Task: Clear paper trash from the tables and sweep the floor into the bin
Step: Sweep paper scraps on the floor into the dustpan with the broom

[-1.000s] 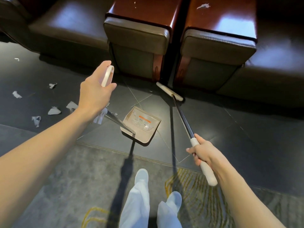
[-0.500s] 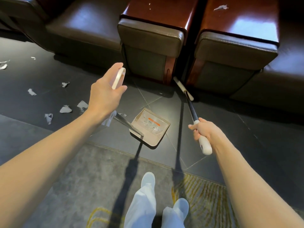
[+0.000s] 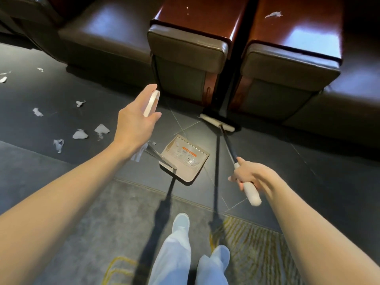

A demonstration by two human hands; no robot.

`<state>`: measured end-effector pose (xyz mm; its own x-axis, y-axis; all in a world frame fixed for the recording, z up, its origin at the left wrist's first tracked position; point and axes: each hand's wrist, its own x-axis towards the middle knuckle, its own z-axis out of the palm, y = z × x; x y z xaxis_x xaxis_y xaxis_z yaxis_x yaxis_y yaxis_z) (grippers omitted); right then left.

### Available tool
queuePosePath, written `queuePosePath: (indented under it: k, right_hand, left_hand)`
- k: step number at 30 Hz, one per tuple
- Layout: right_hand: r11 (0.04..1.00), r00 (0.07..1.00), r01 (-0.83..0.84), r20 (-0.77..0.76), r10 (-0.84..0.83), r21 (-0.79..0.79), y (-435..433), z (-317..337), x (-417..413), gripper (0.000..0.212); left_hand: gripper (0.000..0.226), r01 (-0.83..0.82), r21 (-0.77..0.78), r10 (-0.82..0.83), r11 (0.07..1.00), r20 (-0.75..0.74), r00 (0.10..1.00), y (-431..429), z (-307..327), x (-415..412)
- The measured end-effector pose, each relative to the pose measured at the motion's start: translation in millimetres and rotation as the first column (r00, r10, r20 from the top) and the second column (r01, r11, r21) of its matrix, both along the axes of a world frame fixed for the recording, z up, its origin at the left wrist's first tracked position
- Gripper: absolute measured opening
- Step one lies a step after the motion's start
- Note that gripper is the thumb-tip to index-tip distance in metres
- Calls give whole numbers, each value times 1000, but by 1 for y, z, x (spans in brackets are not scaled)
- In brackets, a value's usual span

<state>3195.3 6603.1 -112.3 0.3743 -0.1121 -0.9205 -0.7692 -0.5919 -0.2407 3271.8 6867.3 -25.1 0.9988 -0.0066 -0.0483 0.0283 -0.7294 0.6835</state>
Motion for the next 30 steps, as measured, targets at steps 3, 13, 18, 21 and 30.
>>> queuePosePath:
  k: [3, 13, 18, 21, 30]
  right_hand:
    - [975, 981, 193, -57, -188, 113, 9, 12, -15, 80]
    - [901, 923, 377, -8, -385, 215, -19, 65, -35, 69]
    - [888, 924, 380, -65, -376, 258, -14, 72, -14, 59]
    - [861, 915, 403, -140, -378, 311, 8, 66, 4, 27]
    - [806, 903, 421, -274, -330, 417, 105, 60, 50, 14]
  left_hand:
    - [60, -10, 11, 10, 1000, 1, 1000, 1, 2, -17]
    - [57, -105, -32, 105, 994, -4, 994, 22, 13, -72]
    - [55, -179, -37, 179, 983, -9, 984, 35, 14, -98]
    - [56, -232, -38, 231, 972, -11, 973, 50, 10, -108]
    - [57, -408, -79, 404, 910, -61, 913, 98, -1, -106]
